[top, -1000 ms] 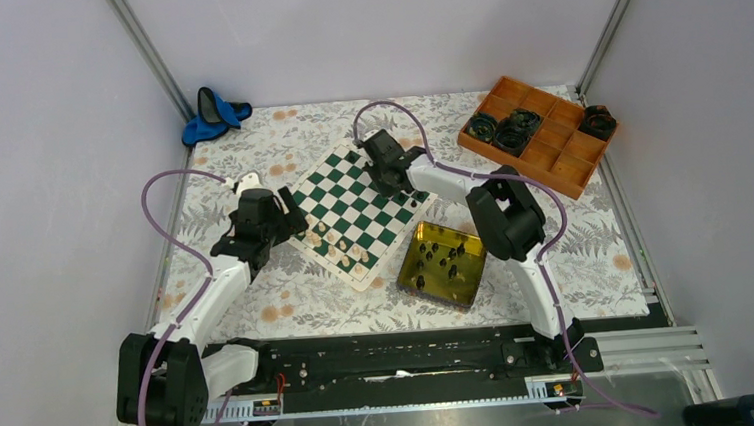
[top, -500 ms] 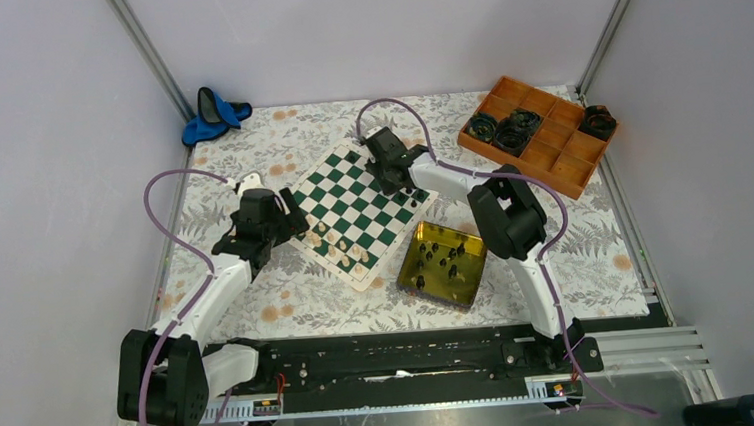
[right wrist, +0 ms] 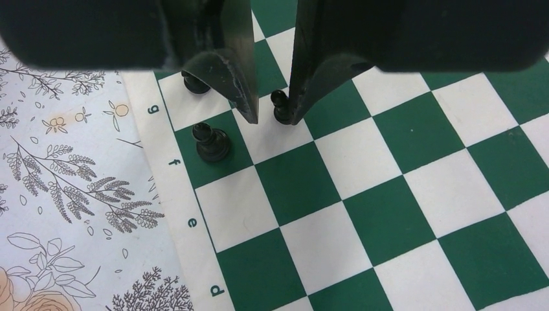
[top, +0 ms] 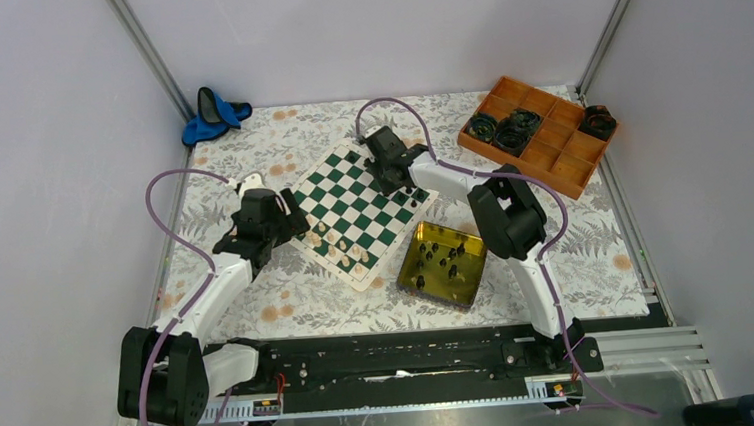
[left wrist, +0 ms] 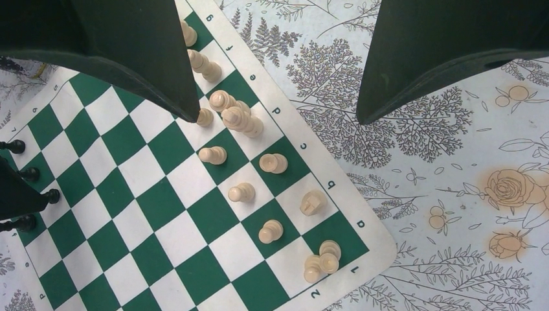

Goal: Set up the chess pieces on the board
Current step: Place the chess piece on the chessboard, then adjust the chess piece on the chessboard.

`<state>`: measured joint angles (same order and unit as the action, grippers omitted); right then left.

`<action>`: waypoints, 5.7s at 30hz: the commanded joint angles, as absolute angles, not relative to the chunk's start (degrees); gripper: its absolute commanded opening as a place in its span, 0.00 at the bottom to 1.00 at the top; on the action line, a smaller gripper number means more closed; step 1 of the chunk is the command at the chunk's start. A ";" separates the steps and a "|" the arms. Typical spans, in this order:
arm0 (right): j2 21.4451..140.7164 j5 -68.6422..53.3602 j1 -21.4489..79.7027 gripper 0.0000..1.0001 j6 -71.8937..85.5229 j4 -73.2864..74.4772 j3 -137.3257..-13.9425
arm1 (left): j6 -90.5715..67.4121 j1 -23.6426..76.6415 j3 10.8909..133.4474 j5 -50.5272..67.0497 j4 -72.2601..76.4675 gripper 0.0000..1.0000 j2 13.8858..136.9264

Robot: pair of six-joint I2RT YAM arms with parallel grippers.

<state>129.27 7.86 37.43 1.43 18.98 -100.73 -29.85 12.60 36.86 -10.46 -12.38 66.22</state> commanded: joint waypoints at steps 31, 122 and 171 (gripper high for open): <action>128.21 7.21 37.19 0.33 1.06 19.04 -101.61 | -29.64 13.71 37.19 -10.41 -9.15 0.99 66.88; 126.25 7.41 41.19 0.00 1.22 19.81 -98.39 | -29.52 13.80 37.70 -10.73 -8.71 0.99 69.80; 129.57 6.06 37.43 0.00 0.35 19.71 -102.29 | -29.09 13.80 38.10 -9.76 -8.57 0.99 71.18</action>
<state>129.51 6.79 37.76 0.73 20.27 -99.59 -29.82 13.47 36.86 -9.87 -11.94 70.76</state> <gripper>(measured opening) 0.010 0.989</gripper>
